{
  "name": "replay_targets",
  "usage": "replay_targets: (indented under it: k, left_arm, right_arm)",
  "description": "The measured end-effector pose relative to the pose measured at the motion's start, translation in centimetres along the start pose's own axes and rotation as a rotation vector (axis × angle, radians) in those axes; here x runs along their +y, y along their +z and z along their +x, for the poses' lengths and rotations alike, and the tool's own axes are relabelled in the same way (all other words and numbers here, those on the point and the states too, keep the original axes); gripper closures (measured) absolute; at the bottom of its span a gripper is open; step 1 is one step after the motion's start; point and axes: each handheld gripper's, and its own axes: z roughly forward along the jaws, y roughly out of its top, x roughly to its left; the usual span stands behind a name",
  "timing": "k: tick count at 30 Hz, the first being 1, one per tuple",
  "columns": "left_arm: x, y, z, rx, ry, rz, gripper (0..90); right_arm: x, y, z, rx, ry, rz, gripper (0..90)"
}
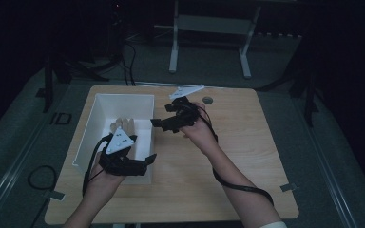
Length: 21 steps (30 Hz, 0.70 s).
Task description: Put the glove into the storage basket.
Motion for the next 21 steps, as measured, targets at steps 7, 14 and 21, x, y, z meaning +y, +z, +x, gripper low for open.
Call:
replay_targets:
  k: [7, 14, 21]
  left_arm:
    - [0.8, 1.1, -1.5, -0.039, 0.027, -0.008, 14.5]
    - [1.1, 3.1, -3.3, -0.094, 0.065, 0.017, 14.5]
    - [0.9, 5.0, -4.9, -0.125, 0.101, 0.041, 14.5]
  right_arm:
    - [-1.8, -1.9, -1.1, -0.016, -0.012, 0.013, 17.0]
    - [-4.1, -3.2, -1.8, -0.017, 0.001, 0.009, 17.0]
    - [-6.1, -4.0, -2.3, -0.027, -0.002, 0.018, 16.9]
